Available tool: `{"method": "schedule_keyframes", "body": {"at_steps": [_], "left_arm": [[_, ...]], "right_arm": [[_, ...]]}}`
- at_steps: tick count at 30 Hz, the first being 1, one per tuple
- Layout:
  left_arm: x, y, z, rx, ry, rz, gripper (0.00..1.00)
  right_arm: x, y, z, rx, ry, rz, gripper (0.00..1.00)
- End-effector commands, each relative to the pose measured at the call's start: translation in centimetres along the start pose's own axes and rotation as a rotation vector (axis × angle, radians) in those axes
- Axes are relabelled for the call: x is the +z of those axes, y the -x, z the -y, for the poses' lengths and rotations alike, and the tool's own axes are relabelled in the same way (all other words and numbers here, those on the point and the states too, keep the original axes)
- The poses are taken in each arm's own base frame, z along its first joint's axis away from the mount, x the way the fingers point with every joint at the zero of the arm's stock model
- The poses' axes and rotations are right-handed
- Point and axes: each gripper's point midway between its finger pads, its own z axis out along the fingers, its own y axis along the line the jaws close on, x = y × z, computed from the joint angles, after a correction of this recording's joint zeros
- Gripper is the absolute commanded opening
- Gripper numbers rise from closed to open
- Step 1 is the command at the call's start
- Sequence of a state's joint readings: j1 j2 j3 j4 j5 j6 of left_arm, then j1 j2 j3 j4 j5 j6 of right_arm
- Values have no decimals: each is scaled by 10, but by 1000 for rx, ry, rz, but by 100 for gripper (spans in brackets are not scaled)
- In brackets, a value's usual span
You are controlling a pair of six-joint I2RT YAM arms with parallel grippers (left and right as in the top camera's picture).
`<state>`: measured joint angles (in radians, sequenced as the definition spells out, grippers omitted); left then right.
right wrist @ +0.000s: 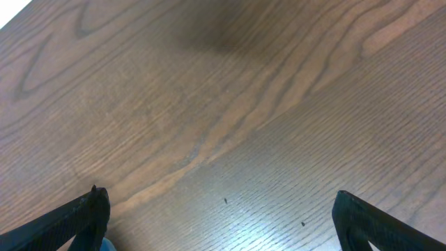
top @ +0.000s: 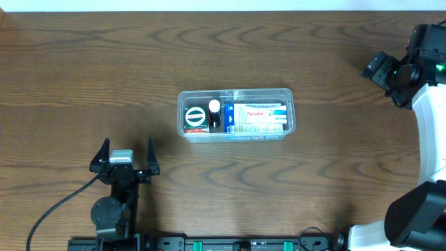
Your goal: Pack container
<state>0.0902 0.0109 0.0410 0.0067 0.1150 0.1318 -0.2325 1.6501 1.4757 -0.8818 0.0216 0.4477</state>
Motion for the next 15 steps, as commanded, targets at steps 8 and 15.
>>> {"method": "schedule_keyframes", "body": {"at_steps": [8, 15], "left_arm": [[1, -34, -7, 3, 40, -102, 98], [1, -34, -7, -68, 43, -102, 98]], "right_arm": [[2, 0, 2, 13, -7, -2, 99], [2, 0, 2, 13, -7, -3, 99]]}}
